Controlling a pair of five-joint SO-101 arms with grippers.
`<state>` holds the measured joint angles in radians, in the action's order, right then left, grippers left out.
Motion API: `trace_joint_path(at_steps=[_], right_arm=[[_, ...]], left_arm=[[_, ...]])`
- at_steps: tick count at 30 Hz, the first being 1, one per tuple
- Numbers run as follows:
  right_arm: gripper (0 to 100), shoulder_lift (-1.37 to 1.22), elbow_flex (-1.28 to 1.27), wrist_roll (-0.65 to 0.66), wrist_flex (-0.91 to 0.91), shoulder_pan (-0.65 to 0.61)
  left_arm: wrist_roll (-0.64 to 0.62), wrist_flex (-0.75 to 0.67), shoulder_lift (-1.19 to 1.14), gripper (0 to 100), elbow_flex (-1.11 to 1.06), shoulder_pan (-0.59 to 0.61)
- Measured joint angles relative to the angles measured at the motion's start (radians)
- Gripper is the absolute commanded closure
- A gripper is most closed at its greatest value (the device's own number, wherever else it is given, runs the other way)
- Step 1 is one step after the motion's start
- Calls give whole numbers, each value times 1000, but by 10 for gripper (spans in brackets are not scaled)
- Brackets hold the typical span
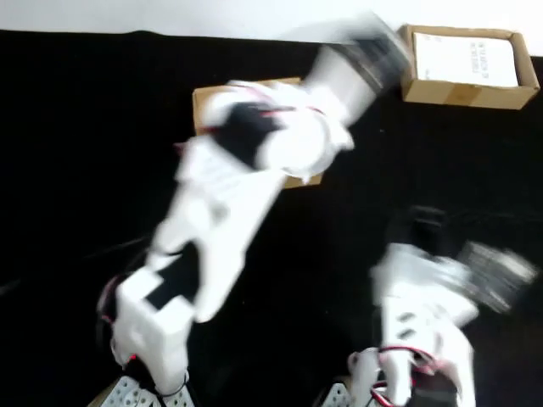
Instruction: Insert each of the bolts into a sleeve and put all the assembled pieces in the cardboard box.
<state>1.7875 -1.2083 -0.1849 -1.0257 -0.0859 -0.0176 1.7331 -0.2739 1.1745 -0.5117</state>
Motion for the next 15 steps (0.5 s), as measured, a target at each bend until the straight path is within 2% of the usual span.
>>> trace_joint_path(at_steps=[2,3,10,15], right_arm=[[991,-32,-8,8,25,-61],[991,-60,-11,23,31,-78],[991,-213,-17,158,95,-229],[991,-287,-17,178,209,-348]], left_arm=[[-144,0,64,990,0,44],[-178,0,98,989,-5,61],[-201,15,321,990,-173,129],[-206,15,489,991,-250,166]])
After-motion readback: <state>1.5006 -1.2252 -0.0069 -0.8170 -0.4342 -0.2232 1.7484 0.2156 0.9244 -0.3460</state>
